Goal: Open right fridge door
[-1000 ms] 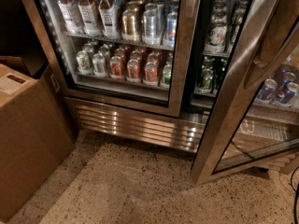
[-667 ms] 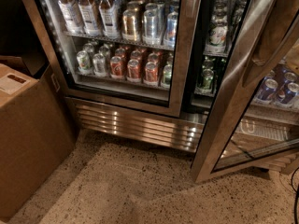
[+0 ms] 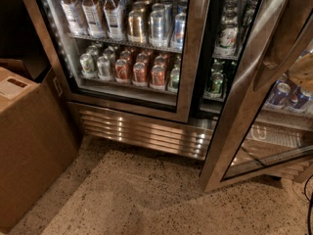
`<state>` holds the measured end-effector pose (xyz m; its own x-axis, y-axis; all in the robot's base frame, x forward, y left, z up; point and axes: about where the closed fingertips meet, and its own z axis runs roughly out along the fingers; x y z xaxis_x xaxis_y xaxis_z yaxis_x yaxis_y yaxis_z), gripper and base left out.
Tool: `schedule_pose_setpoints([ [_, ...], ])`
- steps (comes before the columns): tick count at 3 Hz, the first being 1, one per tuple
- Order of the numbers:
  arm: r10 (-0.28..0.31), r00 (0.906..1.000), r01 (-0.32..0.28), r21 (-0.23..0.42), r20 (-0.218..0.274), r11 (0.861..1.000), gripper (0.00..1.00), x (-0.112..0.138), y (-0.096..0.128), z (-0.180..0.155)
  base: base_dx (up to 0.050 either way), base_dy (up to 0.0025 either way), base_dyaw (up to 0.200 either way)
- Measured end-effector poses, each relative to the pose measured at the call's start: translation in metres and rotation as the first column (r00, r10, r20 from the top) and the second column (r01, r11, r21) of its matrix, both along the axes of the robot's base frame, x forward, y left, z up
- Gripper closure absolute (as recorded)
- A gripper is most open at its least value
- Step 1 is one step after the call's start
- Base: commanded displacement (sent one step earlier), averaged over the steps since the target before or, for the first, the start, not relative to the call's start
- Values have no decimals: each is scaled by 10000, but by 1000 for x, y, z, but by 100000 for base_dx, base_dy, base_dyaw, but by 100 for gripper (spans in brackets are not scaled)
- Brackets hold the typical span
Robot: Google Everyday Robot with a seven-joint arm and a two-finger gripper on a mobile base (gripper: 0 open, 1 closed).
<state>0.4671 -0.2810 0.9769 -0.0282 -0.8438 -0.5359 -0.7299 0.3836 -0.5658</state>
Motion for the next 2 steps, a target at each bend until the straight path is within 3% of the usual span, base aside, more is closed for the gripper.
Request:
schedule_pose_setpoints([
  [1, 321, 9932, -362, -344, -1122, 9988, 100, -16, 10, -41, 0, 0, 0],
  [2, 657, 9776, -743, -362, -2000, 9966, 100, -45, 19, -81, 0, 0, 0],
])
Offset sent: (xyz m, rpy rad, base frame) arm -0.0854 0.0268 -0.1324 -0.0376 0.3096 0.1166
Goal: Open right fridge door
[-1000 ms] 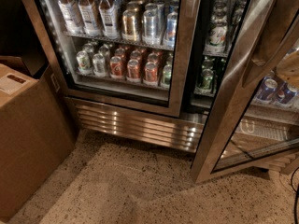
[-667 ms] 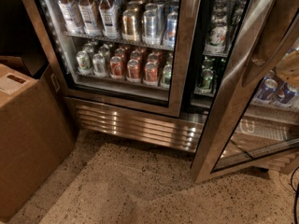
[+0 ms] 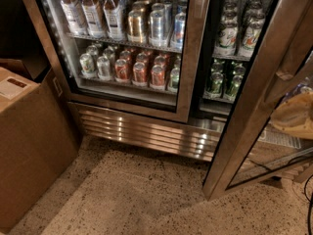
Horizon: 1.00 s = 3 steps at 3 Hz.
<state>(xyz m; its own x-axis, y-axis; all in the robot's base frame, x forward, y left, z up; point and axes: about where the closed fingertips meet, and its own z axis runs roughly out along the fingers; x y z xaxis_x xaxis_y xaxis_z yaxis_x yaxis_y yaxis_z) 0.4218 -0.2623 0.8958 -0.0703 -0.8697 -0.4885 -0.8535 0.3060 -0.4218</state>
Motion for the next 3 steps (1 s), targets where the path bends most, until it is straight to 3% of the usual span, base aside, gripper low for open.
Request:
schedule_pose_setpoints([
  [1, 231, 9989, -227, 107, -408, 9997, 100, -27, 5, -25, 0, 0, 0],
  [3, 231, 9989, -227, 107, -408, 9997, 100, -27, 5, -25, -5001, 4, -26],
])
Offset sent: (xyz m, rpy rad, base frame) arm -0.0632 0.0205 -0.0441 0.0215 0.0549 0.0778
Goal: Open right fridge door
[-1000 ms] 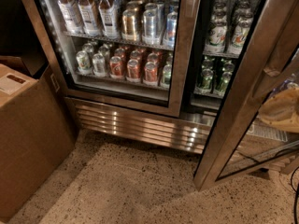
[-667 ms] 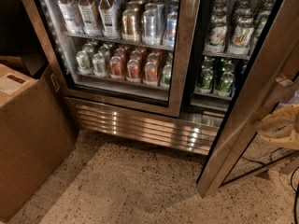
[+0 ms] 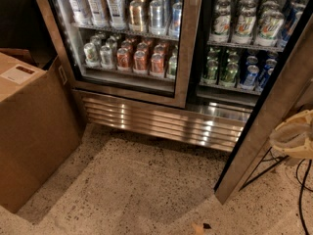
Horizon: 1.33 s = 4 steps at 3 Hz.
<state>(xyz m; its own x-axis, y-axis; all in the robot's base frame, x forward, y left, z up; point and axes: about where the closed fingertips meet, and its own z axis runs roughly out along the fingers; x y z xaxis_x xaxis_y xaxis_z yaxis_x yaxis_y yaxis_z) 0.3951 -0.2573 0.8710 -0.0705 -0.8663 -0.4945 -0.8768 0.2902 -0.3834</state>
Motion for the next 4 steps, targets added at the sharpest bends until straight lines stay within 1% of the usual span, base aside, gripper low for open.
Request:
schedule_pose_setpoints([
  [2, 0, 10000, 0, 0, 0, 10000, 100, 0, 0, 0, -5003, 5, -37],
  [3, 1, 10000, -1, 0, 0, 10000, 100, 0, 0, 0, 0, 0, 0],
  [4, 1, 10000, -1, 0, 0, 10000, 81, 0, 0, 0, 0, 0, 0],
])
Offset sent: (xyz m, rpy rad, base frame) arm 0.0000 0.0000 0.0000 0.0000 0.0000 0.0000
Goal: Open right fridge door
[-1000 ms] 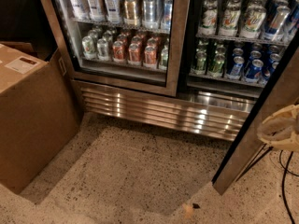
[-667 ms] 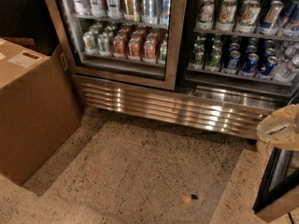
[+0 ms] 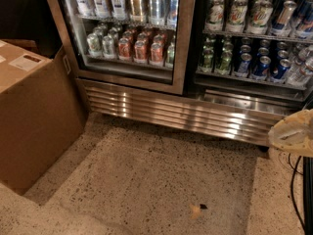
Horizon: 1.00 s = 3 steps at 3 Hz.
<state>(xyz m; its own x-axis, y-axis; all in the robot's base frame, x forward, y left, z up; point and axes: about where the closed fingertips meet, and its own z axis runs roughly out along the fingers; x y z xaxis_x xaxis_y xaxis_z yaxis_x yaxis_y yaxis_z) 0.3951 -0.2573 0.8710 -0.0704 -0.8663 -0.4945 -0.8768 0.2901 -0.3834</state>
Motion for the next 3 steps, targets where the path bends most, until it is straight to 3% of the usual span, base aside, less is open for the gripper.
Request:
schedule_pose_setpoints([
  [3, 1, 10000, -1, 0, 0, 10000, 11, 0, 0, 0, 0, 0, 0],
])
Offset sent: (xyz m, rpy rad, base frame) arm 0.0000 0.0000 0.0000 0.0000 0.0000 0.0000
